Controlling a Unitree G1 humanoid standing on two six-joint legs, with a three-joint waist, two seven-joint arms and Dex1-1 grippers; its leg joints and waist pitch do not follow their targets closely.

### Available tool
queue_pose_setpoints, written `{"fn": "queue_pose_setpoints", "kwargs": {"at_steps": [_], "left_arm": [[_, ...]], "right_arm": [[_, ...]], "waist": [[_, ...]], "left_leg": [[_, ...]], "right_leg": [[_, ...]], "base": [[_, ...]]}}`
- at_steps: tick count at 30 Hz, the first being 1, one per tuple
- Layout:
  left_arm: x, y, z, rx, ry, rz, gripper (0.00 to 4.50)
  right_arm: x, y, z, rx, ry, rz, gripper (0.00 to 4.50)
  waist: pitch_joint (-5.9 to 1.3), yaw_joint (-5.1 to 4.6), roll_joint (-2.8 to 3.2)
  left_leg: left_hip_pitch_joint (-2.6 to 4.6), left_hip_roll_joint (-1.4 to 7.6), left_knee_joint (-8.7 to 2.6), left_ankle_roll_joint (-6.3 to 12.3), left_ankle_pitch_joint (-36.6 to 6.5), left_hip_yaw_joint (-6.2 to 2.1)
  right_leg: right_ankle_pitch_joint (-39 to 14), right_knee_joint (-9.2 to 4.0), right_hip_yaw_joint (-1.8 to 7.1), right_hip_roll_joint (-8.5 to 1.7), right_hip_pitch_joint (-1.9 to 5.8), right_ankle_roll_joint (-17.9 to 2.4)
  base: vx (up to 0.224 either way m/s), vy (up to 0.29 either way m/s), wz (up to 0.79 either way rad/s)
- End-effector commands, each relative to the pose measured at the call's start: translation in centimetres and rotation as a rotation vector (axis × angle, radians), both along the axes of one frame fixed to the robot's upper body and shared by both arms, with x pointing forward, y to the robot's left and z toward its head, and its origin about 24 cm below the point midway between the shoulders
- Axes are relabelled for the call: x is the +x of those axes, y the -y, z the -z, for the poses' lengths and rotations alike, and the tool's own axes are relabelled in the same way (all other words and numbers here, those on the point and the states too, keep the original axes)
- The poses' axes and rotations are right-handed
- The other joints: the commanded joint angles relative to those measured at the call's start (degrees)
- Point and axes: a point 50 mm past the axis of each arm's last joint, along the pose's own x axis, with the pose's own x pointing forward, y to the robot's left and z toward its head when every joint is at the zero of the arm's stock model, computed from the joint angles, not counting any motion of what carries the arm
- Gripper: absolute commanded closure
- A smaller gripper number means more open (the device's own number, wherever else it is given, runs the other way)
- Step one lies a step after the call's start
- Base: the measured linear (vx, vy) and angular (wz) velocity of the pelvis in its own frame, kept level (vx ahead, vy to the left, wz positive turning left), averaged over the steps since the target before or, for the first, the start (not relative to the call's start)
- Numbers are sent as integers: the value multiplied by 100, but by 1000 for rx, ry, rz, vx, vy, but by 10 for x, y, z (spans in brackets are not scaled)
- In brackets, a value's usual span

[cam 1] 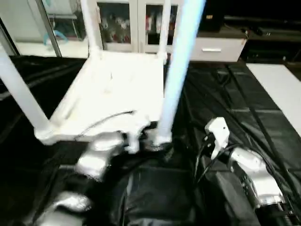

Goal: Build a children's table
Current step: Rotate table base

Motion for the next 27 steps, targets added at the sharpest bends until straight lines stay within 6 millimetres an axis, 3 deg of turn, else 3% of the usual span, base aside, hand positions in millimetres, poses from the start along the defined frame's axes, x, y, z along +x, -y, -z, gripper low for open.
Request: {"fn": "queue_pose_setpoints", "kwargs": {"at_steps": [1, 4, 9, 10, 11, 17, 22, 27], "left_arm": [[2, 8, 1, 30, 11, -4, 1], [4, 6, -3, 6, 8, -12, 1], [7, -23, -13, -12, -7, 44, 1], [6, -28, -12, 3, -20, 66, 1], [2, -47, -7, 83, -96, 140, 1], [8, -72, -1, 239, -134, 143, 1], [14, -79, 1, 322, -125, 124, 18], [27, -78, -8, 315, -44, 62, 60]], "right_arm": [[-3, 5, -5, 3, 27, 11, 0], [-6, 6, -5, 9, 27, 6, 0], [-9, 13, -7, 11, 32, 9, 0], [-10, 13, -8, 11, 32, 9, 0], [-10, 14, -9, 3, 32, -2, 0], [-13, 12, -9, -9, 23, -43, 0], [-16, 8, -9, -15, 16, -78, 0], [-30, 0, -9, -27, -33, -218, 0]], "waist": [[-364, -28, 55], [-362, -32, 43], [-353, -57, 88], [-348, -61, 87], [-347, -77, 105], [-350, -142, 115], [-355, -131, 125], [-359, -109, 141]], "left_leg": [[87, 321, -447, 281, -1089, -139], [78, 317, -445, 349, -1089, -139], [80, 314, -461, 349, -1156, -142], [84, 310, -461, 341, -1173, -140], [81, 304, -477, 309, -1205, -146], [92, 294, -470, 316, -1226, -142], [85, 308, -467, 285, -1168, -144], [71, 318, -467, 324, -1206, -155]], "right_leg": [[-606, -286, 242, -350, 313, -1486], [-730, -301, 237, -344, 304, -1468], [-1118, -324, 226, -320, 269, -1408], [-1138, -330, 227, -322, 265, -1412], [-1197, -324, 225, -316, 264, -1390], [-1060, -313, 227, -308, 252, -1443], [-876, -292, 233, -336, 272, -1518], [-820, -287, 226, -343, 295, -1539]], "base": [[0, 0, 0], [0, 0, 0], [0, 0, 0], [0, 0, 0], [0, 0, 0], [0, 0, 0], [0, 0, 0], [0, 0, 0]]}}
